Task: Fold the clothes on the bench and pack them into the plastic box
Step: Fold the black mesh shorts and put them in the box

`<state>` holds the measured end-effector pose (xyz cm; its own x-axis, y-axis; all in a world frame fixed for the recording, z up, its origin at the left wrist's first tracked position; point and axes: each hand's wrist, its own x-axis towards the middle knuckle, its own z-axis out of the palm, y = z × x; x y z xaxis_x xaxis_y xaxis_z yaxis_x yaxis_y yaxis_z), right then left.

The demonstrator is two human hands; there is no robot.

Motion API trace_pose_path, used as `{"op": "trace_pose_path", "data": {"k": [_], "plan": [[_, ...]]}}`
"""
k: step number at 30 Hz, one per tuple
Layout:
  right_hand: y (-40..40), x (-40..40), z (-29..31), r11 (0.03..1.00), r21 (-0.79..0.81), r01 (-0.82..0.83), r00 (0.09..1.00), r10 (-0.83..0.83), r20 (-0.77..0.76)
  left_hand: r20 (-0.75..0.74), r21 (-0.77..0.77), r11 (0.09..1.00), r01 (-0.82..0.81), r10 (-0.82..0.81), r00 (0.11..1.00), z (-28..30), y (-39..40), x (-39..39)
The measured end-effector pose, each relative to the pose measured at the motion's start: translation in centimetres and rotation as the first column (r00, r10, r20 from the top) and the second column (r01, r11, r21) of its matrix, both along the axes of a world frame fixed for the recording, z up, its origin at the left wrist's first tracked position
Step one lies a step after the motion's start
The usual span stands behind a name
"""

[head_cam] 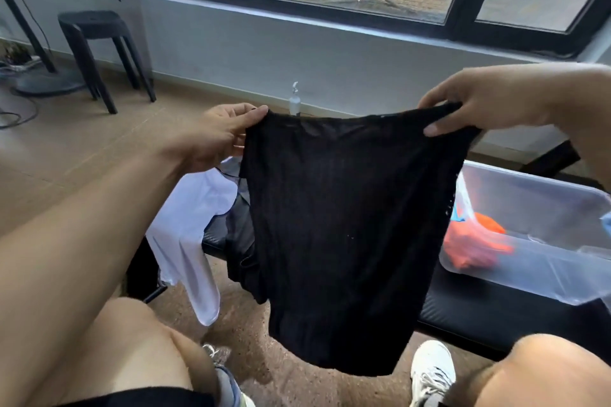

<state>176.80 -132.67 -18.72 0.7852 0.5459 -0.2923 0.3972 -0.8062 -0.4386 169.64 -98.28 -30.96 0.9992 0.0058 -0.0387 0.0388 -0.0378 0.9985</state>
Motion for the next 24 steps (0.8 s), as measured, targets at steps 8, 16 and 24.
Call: {"op": "trace_pose_path", "data": {"k": [8,16,24], "plan": [[1.3,5.8,-1.3,0.97,-0.144,0.196,0.947,-0.15,0.285,0.054,0.408,0.898,-0.162,0.153,0.987,3.6,-0.2,5.8],[2.2,10.4,-3.2,0.918,0.203,0.34,0.887,-0.385,0.254,0.051,0.402,0.873,-0.277,0.281,0.958,5.8,-1.1,11.3],[2.4,12.2,-5.1,0.859,0.334,0.389,0.828,-0.484,0.283,0.139,0.309,0.895,-0.321,0.292,0.946,5.5,-1.7,14.0]]}}
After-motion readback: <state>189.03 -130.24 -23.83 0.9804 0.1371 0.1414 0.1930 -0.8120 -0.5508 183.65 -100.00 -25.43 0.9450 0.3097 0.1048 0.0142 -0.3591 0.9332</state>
